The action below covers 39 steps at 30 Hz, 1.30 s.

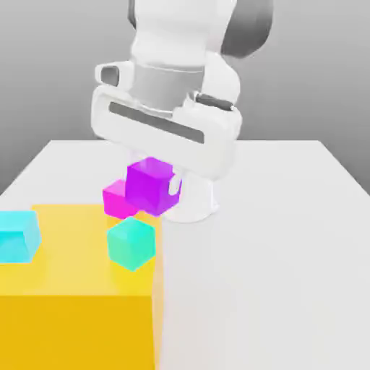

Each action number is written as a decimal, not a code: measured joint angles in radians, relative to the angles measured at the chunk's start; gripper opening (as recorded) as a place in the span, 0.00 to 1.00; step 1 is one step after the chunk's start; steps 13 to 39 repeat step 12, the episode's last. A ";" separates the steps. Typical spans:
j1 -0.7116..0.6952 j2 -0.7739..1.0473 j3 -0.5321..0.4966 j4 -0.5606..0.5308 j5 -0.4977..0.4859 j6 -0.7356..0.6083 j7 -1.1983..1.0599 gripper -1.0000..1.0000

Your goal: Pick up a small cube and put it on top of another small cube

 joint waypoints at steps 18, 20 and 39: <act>-0.058 -0.094 -0.071 -0.170 0.069 0.074 0.012 1.00; -0.058 -0.094 -0.071 -0.170 0.069 0.074 0.012 1.00; -0.058 -0.094 -0.071 -0.170 0.069 0.074 0.012 1.00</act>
